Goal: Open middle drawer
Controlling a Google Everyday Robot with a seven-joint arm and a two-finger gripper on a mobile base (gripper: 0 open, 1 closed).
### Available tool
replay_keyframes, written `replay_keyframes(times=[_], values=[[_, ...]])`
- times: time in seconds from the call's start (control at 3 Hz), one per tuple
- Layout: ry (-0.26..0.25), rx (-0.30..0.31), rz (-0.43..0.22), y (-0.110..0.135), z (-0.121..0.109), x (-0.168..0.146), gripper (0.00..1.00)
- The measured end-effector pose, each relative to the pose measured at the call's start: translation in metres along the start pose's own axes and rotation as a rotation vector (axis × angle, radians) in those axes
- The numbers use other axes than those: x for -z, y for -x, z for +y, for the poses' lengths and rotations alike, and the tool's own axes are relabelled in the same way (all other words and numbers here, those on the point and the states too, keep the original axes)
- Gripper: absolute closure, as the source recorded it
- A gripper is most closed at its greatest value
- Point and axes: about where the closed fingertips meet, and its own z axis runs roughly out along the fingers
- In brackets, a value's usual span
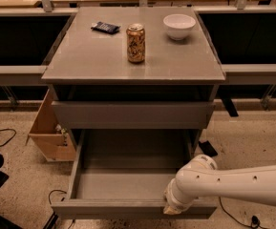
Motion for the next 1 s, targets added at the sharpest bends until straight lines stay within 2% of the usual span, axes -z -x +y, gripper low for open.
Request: replay_keyframes(times=[0.33, 0.67, 1.0], values=[[-0.006, 0.016, -0.002, -0.001, 0.005, 0.005, 1.0], [-0.033, 0.043, -0.049, 0.011, 0.02, 0.02, 1.0], [-0.033, 0.043, -0.049, 0.011, 0.02, 0.02, 1.0]])
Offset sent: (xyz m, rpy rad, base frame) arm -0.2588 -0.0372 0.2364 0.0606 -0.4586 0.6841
